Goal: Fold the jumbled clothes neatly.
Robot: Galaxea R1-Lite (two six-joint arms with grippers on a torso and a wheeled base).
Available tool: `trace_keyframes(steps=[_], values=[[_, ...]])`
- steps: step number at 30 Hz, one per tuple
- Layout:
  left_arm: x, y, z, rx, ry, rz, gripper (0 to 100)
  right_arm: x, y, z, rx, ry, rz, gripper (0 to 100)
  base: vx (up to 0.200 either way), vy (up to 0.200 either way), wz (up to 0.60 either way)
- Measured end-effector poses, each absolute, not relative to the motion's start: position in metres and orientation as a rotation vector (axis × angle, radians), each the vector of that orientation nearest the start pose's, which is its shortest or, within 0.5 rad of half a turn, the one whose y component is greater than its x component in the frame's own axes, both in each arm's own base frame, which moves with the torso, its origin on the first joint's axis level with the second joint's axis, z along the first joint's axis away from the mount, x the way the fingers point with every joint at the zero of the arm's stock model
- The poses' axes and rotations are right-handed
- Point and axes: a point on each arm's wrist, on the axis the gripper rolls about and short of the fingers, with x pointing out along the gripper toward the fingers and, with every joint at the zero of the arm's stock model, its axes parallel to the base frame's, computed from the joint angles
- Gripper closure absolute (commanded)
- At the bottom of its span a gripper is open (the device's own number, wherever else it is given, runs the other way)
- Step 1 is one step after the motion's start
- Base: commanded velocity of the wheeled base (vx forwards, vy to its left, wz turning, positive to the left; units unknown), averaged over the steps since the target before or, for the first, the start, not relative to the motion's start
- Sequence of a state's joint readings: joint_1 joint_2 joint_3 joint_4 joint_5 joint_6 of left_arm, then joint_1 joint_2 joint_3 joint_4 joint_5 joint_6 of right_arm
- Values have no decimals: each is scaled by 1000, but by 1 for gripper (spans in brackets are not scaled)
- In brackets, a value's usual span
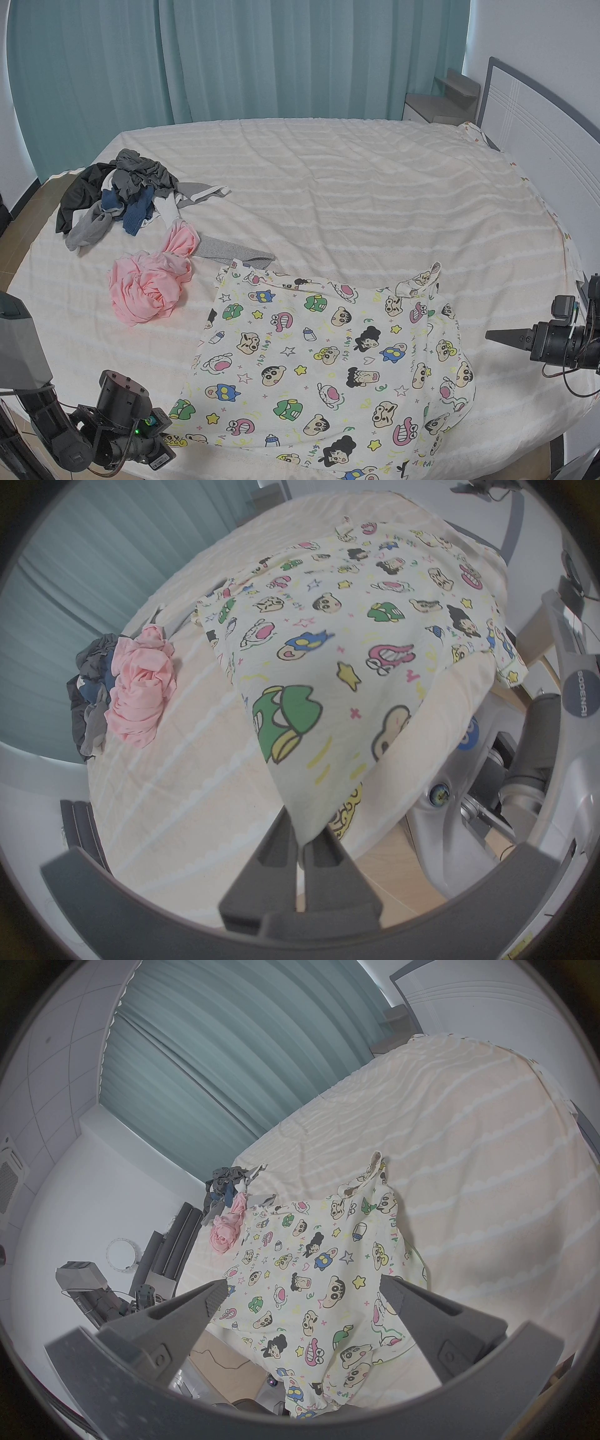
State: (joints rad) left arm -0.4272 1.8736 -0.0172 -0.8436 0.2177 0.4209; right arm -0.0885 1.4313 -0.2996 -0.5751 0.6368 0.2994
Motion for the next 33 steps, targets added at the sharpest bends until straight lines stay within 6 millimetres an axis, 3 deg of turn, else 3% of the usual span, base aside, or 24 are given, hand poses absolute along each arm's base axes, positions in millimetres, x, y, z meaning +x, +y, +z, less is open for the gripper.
trace_keyframes(steps=[6,15,16,27,33], values=[[146,-61,10,731,984,-411,100,184,-3,118,489,612,456,0,0,0,0],[154,-60,6,710,969,-378,100,183,-3,116,493,620,456,0,0,0,0],[155,-59,5,703,970,-374,0,183,-3,116,494,621,455,0,0,0,0],[155,-61,-1,620,997,-480,0,181,-6,109,505,647,434,0,0,0,0],[159,-62,4,495,957,-463,0,192,-16,100,523,677,384,0,0,0,0]])
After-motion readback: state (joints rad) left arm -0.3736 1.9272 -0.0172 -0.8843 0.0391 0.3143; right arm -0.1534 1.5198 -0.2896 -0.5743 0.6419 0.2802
